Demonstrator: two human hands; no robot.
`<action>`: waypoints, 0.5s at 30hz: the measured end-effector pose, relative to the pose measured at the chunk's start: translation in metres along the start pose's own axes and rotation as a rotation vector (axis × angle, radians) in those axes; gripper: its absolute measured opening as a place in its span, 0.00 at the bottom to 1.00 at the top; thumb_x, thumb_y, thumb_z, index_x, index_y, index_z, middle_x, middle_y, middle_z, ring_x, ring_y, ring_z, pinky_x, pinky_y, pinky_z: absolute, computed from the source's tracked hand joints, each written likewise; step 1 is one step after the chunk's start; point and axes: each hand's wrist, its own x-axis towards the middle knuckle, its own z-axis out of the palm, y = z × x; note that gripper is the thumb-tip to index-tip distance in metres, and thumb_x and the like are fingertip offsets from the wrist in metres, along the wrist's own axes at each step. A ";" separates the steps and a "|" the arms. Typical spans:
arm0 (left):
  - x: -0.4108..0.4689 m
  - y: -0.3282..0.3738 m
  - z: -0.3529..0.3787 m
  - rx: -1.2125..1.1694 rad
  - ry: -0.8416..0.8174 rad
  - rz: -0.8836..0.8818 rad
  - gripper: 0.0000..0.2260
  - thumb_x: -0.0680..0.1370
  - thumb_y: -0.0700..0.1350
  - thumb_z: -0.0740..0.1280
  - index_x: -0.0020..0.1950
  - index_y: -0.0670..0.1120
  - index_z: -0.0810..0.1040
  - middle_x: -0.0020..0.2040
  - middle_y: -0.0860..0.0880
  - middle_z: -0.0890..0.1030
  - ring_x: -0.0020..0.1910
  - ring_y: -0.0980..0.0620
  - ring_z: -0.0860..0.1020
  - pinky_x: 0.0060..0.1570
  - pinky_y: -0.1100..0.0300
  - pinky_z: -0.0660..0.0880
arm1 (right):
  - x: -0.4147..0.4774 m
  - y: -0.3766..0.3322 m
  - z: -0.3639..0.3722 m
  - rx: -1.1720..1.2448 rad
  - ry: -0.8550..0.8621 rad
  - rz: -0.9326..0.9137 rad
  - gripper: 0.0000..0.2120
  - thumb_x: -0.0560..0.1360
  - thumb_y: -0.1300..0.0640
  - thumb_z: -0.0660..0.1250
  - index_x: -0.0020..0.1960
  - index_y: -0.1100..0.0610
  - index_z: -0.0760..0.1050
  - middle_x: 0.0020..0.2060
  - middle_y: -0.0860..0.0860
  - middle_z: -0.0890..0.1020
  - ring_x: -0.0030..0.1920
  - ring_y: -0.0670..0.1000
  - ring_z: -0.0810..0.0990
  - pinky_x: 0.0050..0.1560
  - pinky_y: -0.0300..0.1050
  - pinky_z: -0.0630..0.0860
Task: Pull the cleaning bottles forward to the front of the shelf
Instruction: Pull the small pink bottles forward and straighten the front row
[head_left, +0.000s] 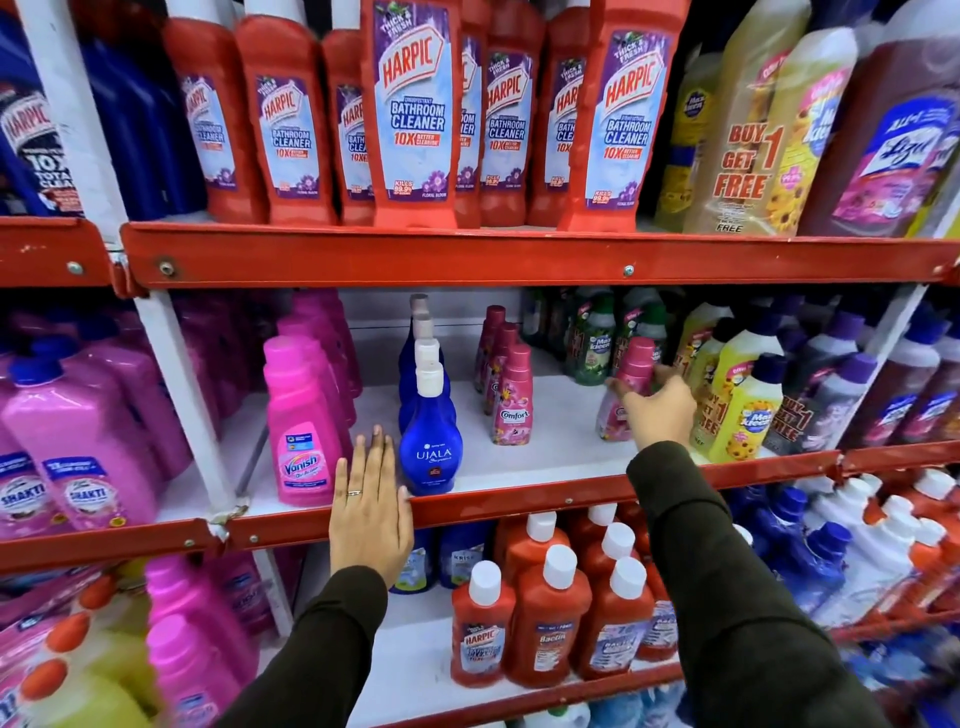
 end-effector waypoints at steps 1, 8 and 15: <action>0.000 0.000 -0.001 -0.005 -0.002 -0.002 0.29 0.80 0.47 0.51 0.80 0.36 0.58 0.81 0.39 0.57 0.81 0.41 0.57 0.80 0.49 0.41 | -0.010 -0.006 0.003 0.001 -0.021 -0.026 0.28 0.68 0.51 0.79 0.64 0.60 0.77 0.57 0.57 0.84 0.55 0.58 0.82 0.60 0.52 0.77; 0.000 0.001 -0.003 -0.005 -0.008 0.001 0.29 0.79 0.47 0.51 0.79 0.36 0.59 0.81 0.39 0.58 0.80 0.40 0.59 0.79 0.49 0.42 | -0.066 -0.024 0.039 0.021 -0.180 -0.111 0.27 0.64 0.43 0.80 0.56 0.54 0.79 0.51 0.51 0.84 0.51 0.54 0.82 0.54 0.50 0.78; 0.000 0.000 -0.002 -0.005 -0.022 0.003 0.29 0.80 0.47 0.51 0.79 0.36 0.59 0.81 0.39 0.58 0.80 0.40 0.58 0.79 0.48 0.43 | -0.088 -0.023 0.056 -0.072 -0.221 -0.151 0.27 0.64 0.42 0.80 0.57 0.53 0.79 0.54 0.51 0.85 0.54 0.53 0.84 0.56 0.51 0.80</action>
